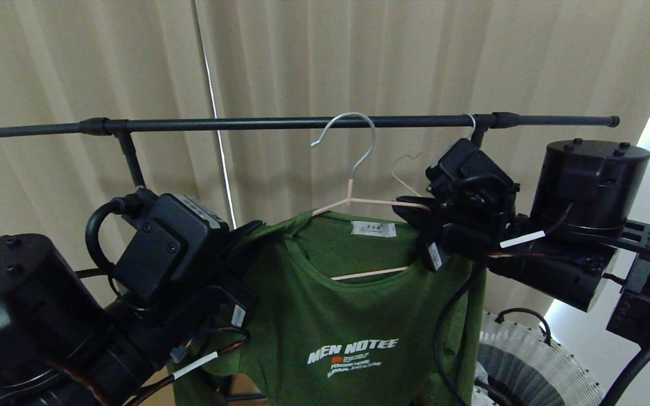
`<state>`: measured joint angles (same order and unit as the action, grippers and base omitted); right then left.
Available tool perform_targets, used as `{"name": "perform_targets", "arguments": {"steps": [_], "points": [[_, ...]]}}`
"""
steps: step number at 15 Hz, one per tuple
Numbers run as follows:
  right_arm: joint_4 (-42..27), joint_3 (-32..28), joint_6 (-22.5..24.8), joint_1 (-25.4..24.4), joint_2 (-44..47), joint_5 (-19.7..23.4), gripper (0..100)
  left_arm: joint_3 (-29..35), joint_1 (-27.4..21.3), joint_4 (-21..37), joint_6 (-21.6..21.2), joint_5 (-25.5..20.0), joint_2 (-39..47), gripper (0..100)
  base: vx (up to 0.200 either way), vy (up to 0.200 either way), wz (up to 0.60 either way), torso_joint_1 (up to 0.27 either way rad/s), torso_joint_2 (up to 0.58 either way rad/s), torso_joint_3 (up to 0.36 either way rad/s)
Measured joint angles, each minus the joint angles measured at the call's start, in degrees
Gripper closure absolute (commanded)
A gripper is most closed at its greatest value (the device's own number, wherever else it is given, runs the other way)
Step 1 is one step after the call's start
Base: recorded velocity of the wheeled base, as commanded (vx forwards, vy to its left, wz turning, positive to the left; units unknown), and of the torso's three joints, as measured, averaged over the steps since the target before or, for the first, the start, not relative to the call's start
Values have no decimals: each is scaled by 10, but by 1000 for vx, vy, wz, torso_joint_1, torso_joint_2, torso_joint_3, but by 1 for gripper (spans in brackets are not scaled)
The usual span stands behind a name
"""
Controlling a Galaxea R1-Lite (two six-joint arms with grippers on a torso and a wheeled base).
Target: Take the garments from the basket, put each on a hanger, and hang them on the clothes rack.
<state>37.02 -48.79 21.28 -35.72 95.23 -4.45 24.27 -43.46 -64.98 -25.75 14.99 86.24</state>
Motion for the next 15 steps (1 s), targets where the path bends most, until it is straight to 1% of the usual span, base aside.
{"name": "perform_targets", "arguments": {"steps": [5,6,7,9,11,15], "points": [[0,7,0,0,-11,-1,100,-2,3,0,1,2,3,100,0,0,0,0,0,0],[0,12,0,0,-16,-2,100,-4,3,0,2,1,3,0,0,0,0,0,0,0],[1,14,-1,3,-21,-9,100,-5,5,0,2,6,2,0,0,0,0,0,0,0],[0,18,-1,3,-31,-10,100,-5,4,0,4,6,1,0,0,0,0,0,0,0],[0,21,-1,9,-43,-16,100,-16,4,-2,20,5,-3,0,0,0,0,0,0,0],[1,44,-1,42,-75,-16,100,-68,15,-23,34,2,-26,0,0,0,0,0,0,0]]}}
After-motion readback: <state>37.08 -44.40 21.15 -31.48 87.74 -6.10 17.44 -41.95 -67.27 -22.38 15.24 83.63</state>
